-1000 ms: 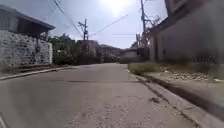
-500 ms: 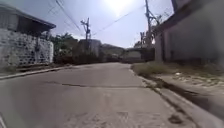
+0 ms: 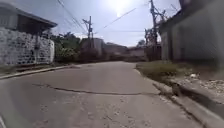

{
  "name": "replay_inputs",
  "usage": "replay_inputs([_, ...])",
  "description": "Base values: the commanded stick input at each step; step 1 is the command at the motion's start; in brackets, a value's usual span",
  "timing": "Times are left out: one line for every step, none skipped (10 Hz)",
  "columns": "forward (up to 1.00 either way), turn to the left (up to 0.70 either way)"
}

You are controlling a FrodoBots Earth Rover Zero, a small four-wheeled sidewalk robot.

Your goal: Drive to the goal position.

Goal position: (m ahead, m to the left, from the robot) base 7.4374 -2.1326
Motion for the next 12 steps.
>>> replay_inputs([1.0,0.07])
replay_inputs([1.0,0.07])
replay_inputs([1.0,0.07])
replay_inputs([1.0,0.07])
replay_inputs([1.0,0.07])
replay_inputs([1.0,0.07])
replay_inputs([1.0,0.07])
replay_inputs([1.0,0.07])
replay_inputs([1.0,0.07])
replay_inputs([1.0,0.07])
replay_inputs([1.0,0.07])
replay_inputs([1.0,0.07])
